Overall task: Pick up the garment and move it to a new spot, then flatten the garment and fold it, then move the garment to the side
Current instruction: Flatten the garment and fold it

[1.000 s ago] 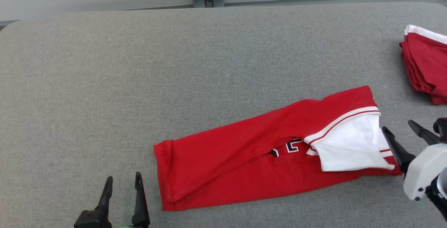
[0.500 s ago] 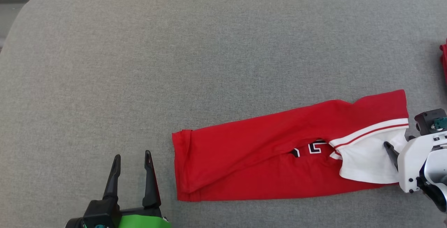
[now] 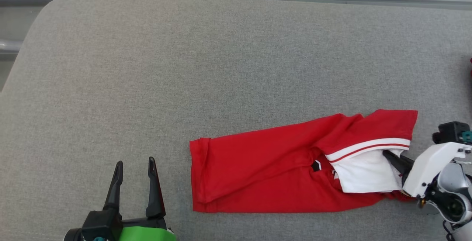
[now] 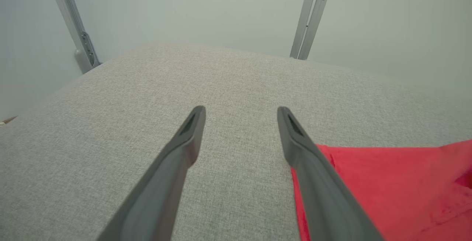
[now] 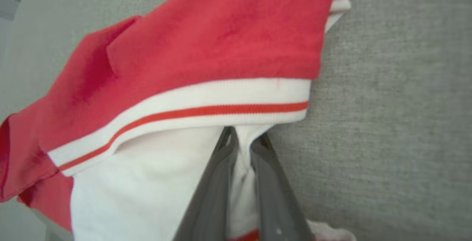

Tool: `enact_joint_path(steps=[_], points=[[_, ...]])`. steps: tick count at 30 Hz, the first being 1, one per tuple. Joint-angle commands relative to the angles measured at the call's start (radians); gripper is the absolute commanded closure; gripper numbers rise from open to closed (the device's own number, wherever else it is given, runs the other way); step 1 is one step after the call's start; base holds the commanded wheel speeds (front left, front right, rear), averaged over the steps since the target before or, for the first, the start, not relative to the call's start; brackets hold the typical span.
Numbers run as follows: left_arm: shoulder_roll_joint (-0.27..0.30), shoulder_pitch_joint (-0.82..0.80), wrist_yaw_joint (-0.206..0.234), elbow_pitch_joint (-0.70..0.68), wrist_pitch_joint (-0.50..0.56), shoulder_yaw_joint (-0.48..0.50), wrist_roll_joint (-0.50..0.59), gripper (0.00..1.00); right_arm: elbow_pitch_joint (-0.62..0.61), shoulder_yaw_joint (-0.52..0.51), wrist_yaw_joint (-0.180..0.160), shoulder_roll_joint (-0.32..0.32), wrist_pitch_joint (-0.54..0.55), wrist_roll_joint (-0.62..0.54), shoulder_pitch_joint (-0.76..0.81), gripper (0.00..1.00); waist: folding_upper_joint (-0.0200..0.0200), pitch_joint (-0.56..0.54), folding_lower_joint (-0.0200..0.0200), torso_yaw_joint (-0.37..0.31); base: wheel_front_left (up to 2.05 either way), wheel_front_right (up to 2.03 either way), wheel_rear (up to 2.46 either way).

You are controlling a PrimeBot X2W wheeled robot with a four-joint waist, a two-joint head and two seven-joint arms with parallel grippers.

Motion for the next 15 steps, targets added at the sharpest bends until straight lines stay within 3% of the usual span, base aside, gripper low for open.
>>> enact_joint_path(steps=[1,7,11,15], points=[[-0.001,0.010,0.003,0.002,-0.005,-0.001,-0.008,0.00,0.029,-0.031,-0.003,-0.019,-0.009,0.035,0.013,1.00,0.0000,-0.014,0.0000,0.002,0.00,0.00,0.00],[-0.001,0.023,0.006,0.018,-0.005,-0.012,-0.026,0.00,0.103,-0.192,-0.002,-0.143,-0.012,0.096,0.033,1.00,0.0000,-0.043,0.0000,0.009,0.00,0.00,0.00],[-0.001,0.034,0.010,0.028,-0.005,-0.014,-0.046,0.00,0.144,-0.315,-0.002,-0.249,-0.027,0.063,0.064,1.00,0.0000,-0.057,0.0000,0.015,0.00,0.00,0.00],[-0.001,0.044,0.005,0.040,-0.005,-0.022,-0.049,0.00,0.112,-0.381,-0.001,-0.297,0.005,0.037,0.082,1.00,0.0000,-0.073,0.0000,0.023,0.00,0.00,0.00]])
